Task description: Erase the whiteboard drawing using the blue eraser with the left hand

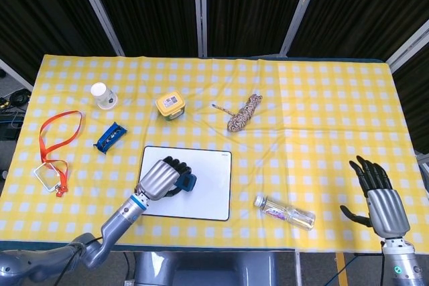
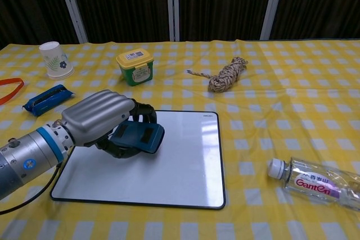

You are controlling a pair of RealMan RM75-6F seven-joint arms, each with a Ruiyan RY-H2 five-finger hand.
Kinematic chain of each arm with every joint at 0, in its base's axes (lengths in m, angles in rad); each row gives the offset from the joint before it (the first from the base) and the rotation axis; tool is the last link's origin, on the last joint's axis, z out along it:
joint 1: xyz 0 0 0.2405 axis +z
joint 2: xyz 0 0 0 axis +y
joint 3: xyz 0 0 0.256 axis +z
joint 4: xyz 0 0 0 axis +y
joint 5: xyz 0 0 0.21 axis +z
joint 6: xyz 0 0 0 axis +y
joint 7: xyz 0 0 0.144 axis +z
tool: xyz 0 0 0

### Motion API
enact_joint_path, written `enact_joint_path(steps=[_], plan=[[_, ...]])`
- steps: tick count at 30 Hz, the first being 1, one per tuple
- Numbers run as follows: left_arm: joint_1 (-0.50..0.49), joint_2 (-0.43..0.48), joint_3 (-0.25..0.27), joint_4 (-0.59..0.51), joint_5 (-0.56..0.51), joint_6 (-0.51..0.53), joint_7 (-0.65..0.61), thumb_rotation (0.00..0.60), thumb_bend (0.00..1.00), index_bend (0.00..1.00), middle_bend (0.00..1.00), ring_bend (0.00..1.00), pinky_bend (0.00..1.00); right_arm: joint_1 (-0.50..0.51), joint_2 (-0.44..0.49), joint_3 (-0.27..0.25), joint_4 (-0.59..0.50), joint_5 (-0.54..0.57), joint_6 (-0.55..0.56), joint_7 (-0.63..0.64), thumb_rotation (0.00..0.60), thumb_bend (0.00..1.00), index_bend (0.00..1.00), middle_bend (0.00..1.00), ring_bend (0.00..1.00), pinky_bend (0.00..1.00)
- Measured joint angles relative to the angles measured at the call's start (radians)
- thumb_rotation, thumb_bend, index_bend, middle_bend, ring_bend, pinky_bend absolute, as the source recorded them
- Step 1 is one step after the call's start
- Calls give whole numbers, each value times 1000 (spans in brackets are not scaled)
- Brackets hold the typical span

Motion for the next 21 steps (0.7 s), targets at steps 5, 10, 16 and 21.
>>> enact_joint_path(steps=[5,10,16,21], plan=[[3,-6,3,80,-5,9,-39,600,633,788,591,537,503,1,-2,-3,1,-3,-4,-5,600,72,9,0,0,0],[11,-1,10,143,-6,32,-85,600,634,789,591,537,503,0,-5,-5,-1,-6,-1,-12,600,72,9,0,0,0],[17,12,14,181,-12,48,-120,600,633,788,591,537,503,0,-8,-6,-2,-8,-1,-16,600,72,9,0,0,0],[10,2,15,171,-11,50,-117,600,634,789,591,537,503,0,-6,-5,-3,-7,1,-13,600,72,9,0,0,0]])
